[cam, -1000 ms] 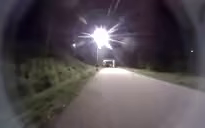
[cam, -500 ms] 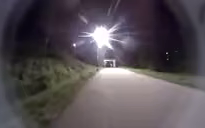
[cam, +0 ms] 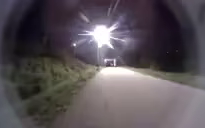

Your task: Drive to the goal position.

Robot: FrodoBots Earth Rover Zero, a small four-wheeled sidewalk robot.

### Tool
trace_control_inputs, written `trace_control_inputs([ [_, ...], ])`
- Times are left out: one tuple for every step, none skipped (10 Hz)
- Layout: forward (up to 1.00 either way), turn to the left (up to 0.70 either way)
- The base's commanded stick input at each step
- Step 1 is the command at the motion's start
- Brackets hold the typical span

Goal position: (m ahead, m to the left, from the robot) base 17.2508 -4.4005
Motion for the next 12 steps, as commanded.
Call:
trace_control_inputs([
  [0.70, 0.00],
  [0.70, 0.00],
  [0.70, 0.00],
  [0.70, 0.00],
  [0.70, -0.02],
  [0.70, -0.13],
  [0.70, -0.14],
  [0.70, -0.14],
  [0.70, -0.14],
  [0.70, -0.14],
  [0.70, -0.14],
  [0.70, -0.14],
])
